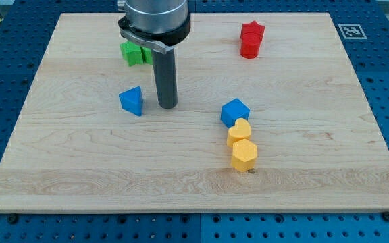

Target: Push the triangle to the bottom of the green circle

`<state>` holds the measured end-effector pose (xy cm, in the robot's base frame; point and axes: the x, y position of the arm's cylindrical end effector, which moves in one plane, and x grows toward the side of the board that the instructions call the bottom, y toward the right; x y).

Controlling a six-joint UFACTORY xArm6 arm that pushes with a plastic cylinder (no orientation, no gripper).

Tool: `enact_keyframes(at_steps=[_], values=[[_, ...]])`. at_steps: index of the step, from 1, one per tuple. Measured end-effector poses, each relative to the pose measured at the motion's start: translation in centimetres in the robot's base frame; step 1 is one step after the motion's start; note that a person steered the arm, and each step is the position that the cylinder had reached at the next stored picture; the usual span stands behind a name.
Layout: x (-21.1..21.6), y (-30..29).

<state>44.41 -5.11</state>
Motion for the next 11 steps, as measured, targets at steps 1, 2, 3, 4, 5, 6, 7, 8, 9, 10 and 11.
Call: enact_keyframes(at_steps=[1,2,3,4,5,6,7,8,9,10,11], values=[[0.0,0.0],[0.0,0.4],[0.6,1.5],[2.7,2.4],[5.7,0.9],[6.8,-3.2],[5.4,-10.1],[1.9,-14.1],[1.9,-7.8],[2.0,-6.9],[2.0,-7.7]])
